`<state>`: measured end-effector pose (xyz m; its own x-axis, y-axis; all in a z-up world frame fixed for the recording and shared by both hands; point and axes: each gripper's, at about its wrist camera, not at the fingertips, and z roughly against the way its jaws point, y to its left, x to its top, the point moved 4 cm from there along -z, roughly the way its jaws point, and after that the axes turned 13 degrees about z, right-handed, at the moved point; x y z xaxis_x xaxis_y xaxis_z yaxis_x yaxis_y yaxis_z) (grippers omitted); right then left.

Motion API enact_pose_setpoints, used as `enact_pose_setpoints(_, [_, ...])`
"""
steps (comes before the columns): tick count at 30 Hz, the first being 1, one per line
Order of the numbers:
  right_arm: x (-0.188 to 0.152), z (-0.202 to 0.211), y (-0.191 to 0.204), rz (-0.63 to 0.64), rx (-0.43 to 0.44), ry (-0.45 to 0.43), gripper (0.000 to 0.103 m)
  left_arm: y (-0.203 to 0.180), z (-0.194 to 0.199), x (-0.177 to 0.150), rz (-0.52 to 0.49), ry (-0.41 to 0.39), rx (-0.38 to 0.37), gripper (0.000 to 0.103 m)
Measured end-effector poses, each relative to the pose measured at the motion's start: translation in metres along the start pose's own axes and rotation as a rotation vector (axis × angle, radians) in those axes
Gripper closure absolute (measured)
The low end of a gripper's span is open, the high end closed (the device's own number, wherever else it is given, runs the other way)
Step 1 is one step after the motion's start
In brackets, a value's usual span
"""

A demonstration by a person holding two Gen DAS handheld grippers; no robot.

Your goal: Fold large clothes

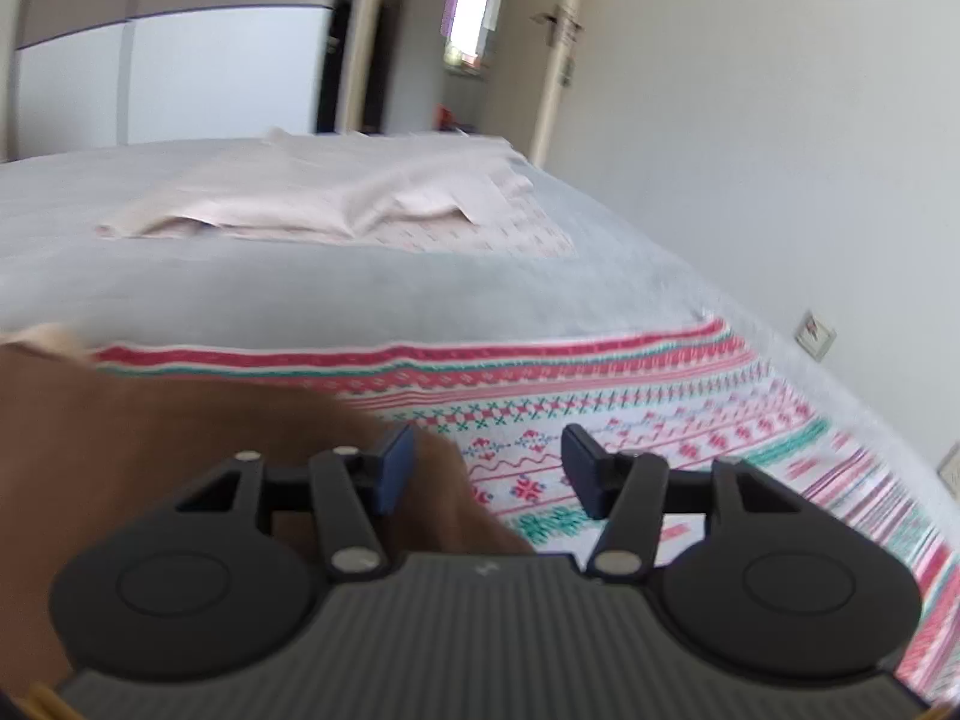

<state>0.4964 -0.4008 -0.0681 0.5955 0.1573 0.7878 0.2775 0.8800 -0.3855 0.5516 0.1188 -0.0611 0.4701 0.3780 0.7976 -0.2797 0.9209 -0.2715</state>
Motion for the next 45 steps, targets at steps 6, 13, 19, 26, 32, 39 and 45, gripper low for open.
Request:
enact_pose_setpoints(6, [-0.020, 0.086, 0.005, -0.070, 0.178, -0.025, 0.041, -0.038, 0.089, -0.036, -0.066, 0.010, -0.216, 0.028])
enact_pose_setpoints(13, [-0.064, 0.168, 0.072, -0.036, 0.298, -0.039, 0.041, -0.066, 0.145, -0.102, -0.138, 0.049, -0.396, 0.028])
enact_pose_setpoints(19, [-0.111, 0.166, 0.016, -0.122, 0.137, 0.058, 0.063, -0.005, 0.115, -0.120, -0.152, 0.139, -0.213, 0.026])
enact_pose_setpoints(26, [-0.135, 0.193, -0.052, -0.361, 0.241, 0.113, 0.091, 0.054, 0.134, -0.093, -0.058, 0.127, -0.058, 0.028])
enact_pose_setpoints(32, [-0.141, 0.236, -0.056, -0.423, 0.256, 0.093, 0.058, 0.080, 0.180, -0.078, 0.217, 0.161, -0.159, 0.005])
enact_pose_setpoints(39, [-0.131, 0.279, -0.051, -0.428, 0.320, 0.002, 0.034, 0.073, 0.218, -0.093, 0.384, 0.173, -0.164, 0.000])
enact_pose_setpoints(45, [-0.142, 0.292, -0.040, -0.382, 0.340, -0.016, 0.014, 0.086, 0.217, -0.137, 0.593, 0.186, -0.351, 0.000])
